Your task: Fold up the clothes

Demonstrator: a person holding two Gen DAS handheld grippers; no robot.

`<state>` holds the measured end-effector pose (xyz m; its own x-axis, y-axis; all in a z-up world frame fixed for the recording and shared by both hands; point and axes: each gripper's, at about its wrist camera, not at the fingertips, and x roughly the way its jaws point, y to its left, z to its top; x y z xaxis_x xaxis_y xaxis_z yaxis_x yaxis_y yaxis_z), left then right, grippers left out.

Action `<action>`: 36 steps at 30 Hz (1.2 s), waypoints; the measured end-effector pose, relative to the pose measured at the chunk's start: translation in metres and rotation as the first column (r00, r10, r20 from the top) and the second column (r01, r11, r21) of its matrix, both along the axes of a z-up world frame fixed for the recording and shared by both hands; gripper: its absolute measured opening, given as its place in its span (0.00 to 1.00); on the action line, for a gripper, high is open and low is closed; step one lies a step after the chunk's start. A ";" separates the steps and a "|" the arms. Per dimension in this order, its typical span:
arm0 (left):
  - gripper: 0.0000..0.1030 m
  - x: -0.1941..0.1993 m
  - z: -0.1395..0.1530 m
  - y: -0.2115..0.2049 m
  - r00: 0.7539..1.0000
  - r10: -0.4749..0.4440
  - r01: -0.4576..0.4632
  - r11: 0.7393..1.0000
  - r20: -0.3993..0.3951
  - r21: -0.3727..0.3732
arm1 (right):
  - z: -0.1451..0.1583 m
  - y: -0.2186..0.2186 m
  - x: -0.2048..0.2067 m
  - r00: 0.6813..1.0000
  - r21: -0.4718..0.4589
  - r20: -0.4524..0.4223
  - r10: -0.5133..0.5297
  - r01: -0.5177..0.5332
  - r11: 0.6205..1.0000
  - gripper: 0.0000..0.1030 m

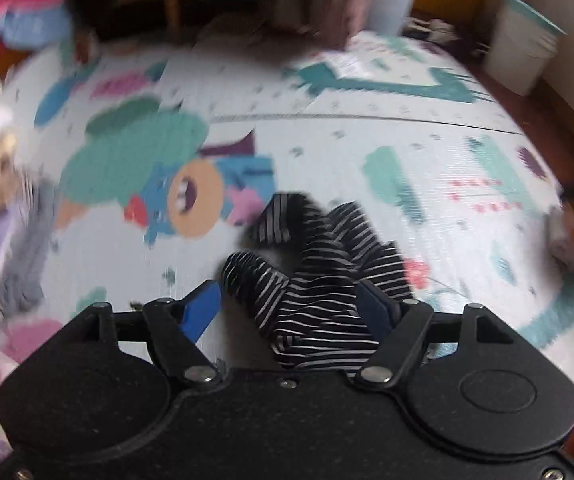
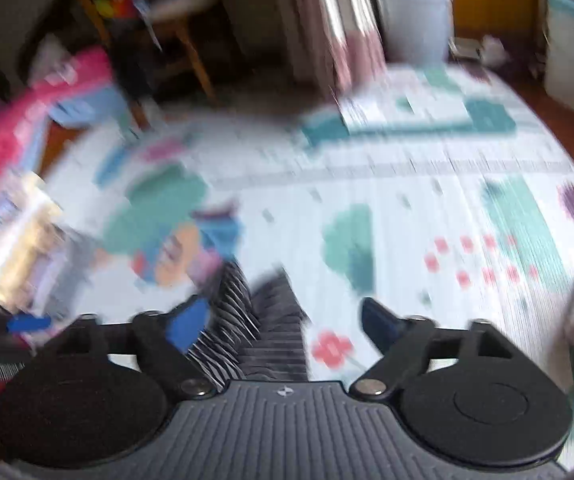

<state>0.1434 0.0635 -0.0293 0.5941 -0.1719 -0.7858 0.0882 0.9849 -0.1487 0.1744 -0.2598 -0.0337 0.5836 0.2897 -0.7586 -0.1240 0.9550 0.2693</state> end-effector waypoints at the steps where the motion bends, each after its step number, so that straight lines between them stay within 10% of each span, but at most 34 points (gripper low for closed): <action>1: 0.73 0.008 -0.011 0.005 1.000 0.017 -0.017 1.000 -0.016 -0.016 | -0.019 -0.001 0.001 0.999 0.005 -0.034 -0.026 0.026 1.000 0.73; 9: 0.71 0.061 -0.088 0.024 0.992 0.041 -0.057 0.990 -0.121 -0.127 | -0.162 -0.006 0.005 0.938 0.058 -0.299 -0.173 0.199 0.978 0.61; 19: 0.71 0.088 -0.173 -0.025 0.965 -0.047 0.026 0.996 -0.258 -0.083 | -0.242 0.011 0.016 0.878 0.182 -0.426 -0.220 0.321 0.929 0.60; 21: 0.58 0.089 -0.187 -0.027 0.955 -0.032 0.009 0.997 -0.295 -0.078 | -0.256 0.016 0.017 0.872 0.201 -0.454 -0.184 0.301 0.932 0.53; 23: 0.16 0.088 -0.194 -0.030 0.949 -0.040 0.010 0.995 -0.314 -0.097 | -0.263 0.023 0.013 0.879 0.248 -0.455 -0.142 0.278 0.928 0.33; 26: 0.05 0.082 -0.185 -0.030 0.958 -0.037 0.014 0.996 -0.283 -0.086 | -0.254 0.038 0.010 0.917 0.232 -0.388 -0.095 0.197 0.953 0.13; 36: 0.02 0.032 -0.063 0.038 0.988 0.157 -0.148 0.955 0.013 -0.256 | -0.166 -0.020 -0.013 0.938 0.411 -0.135 -0.319 0.346 0.843 0.12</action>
<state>0.1756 0.1011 -0.0924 0.6533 -0.2681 -0.7081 -0.0510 0.9175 -0.3944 0.1612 -0.2802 -0.1994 0.6607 0.3863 -0.6436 0.2098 0.7282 0.6525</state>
